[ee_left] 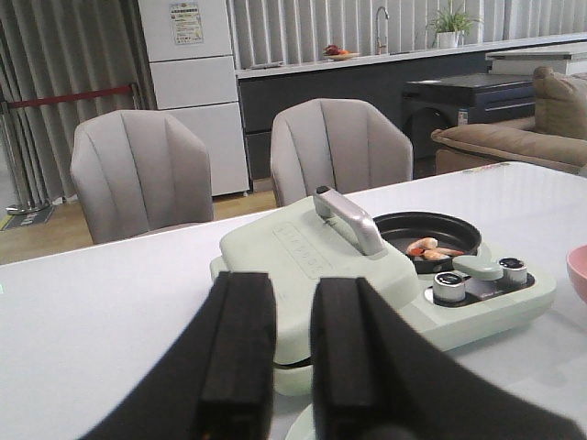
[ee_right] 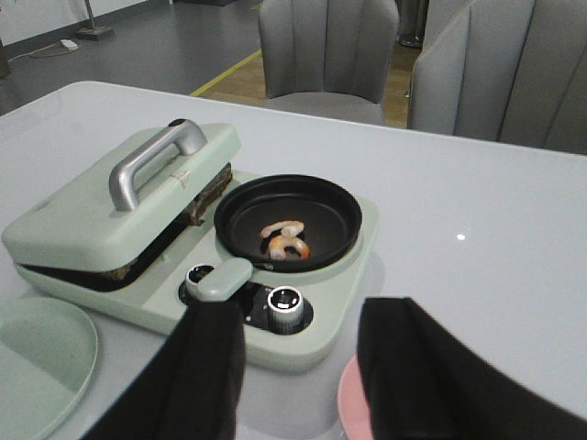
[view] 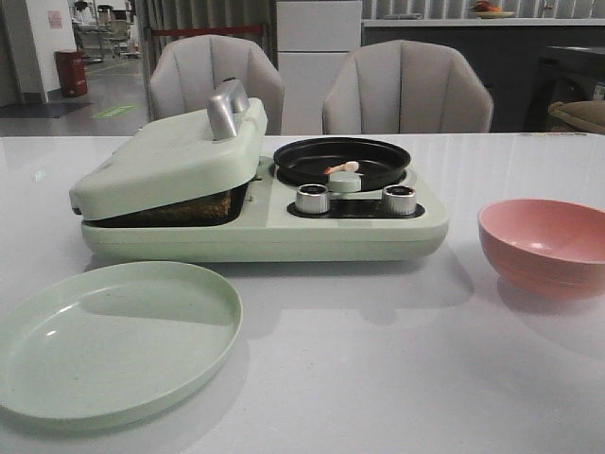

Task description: Make breakfast with bread and shrimp

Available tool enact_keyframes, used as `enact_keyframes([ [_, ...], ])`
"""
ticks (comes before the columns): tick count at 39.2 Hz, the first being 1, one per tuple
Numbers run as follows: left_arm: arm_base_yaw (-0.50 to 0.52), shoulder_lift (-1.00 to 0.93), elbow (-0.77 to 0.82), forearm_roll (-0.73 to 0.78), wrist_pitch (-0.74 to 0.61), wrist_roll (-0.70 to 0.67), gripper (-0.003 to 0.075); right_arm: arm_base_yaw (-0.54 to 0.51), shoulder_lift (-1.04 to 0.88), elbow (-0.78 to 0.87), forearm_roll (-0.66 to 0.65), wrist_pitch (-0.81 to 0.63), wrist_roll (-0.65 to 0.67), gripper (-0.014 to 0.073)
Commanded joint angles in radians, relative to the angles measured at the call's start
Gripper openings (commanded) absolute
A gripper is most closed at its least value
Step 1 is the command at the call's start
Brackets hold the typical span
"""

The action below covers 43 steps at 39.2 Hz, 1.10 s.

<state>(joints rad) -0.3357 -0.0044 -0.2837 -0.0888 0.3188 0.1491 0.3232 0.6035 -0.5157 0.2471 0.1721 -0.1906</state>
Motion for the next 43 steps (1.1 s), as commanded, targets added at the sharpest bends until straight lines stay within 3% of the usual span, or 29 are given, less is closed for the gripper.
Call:
enact_keyframes([
  [1,-0.007,-0.015,-0.027,-0.009,-0.087,-0.008,0.0226,0.004,-0.124,0.067,-0.001,-0.098,-0.005,0.0417],
  [13,-0.007,-0.015,-0.027,-0.009,-0.087,-0.008,0.0226,0.005,-0.451,0.313,-0.001,-0.241,-0.005,0.0400],
  [15,-0.007,-0.015,-0.027,-0.009,-0.087,-0.008,0.0226,0.005,-0.459,0.326,-0.001,-0.255,-0.005,0.0360],
  [21,-0.007,-0.015,-0.027,-0.009,-0.087,-0.008,0.0226,0.005,-0.459,0.338,-0.001,-0.243,-0.005,0.0125],
  [33,-0.007,-0.015,-0.027,-0.026,-0.085,-0.008,0.0223,0.005,-0.459,0.338,-0.001,-0.232,-0.005,0.0143],
  [39,-0.007,-0.015,-0.027,-0.026,-0.076,-0.008,0.0104,0.005,-0.459,0.338,-0.001,-0.231,-0.005,0.0143],
  [43,-0.007,-0.015,-0.027,-0.026,-0.076,-0.008,0.0120,0.005,-0.459,0.338,-0.001,-0.231,-0.005,0.0143],
])
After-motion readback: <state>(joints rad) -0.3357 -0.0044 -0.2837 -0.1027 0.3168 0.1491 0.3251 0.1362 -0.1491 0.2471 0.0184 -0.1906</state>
